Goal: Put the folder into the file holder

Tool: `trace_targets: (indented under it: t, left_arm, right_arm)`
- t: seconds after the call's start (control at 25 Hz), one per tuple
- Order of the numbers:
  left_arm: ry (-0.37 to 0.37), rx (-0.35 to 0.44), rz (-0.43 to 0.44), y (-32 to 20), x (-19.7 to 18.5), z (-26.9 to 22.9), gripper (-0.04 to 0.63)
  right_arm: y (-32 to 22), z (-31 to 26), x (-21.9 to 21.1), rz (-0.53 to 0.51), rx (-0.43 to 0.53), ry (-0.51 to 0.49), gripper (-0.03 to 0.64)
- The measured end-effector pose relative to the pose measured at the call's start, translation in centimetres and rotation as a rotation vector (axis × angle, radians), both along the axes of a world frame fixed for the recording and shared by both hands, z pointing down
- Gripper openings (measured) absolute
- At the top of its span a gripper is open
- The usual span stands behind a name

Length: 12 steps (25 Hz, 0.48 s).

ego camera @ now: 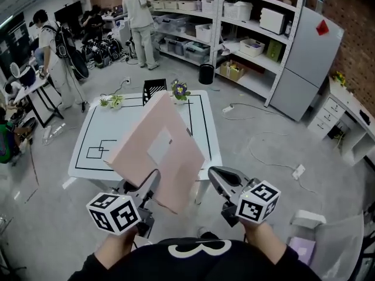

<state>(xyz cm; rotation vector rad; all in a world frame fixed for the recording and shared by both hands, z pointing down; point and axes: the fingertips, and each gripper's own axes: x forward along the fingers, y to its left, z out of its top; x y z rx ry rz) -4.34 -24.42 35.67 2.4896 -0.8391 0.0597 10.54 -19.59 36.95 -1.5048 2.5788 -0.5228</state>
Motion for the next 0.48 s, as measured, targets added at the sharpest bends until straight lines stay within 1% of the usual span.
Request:
trace_targets:
  t: [0.08,0.2,0.32,0.48]
  left_arm:
    - [0.000,0.000,-0.037,-0.4,-0.1,-0.3,0.146]
    - [-0.019,0.013,-0.077,-0.8,-0.3,-0.5,0.146]
    - [-0.027,0.022,-0.130,-0.6,-0.3,-1.2,0.147]
    - [-0.062,0.052,-0.199,-0.7,-0.8,-1.9,0.146]
  right_arm:
    - [-1.6,-0.5,0.4,-0.047,0.010,-0.002,0.005]
    - [-3.9,-0.8,0.6,-0.113,0.014,-0.005,0.005]
    - [-5.3,-1.3,0.9,-0.182,0.023,-0.011,0.005]
    - [-7.1,-1.4,0.9,-0.269,0.034,-0.022,0.005]
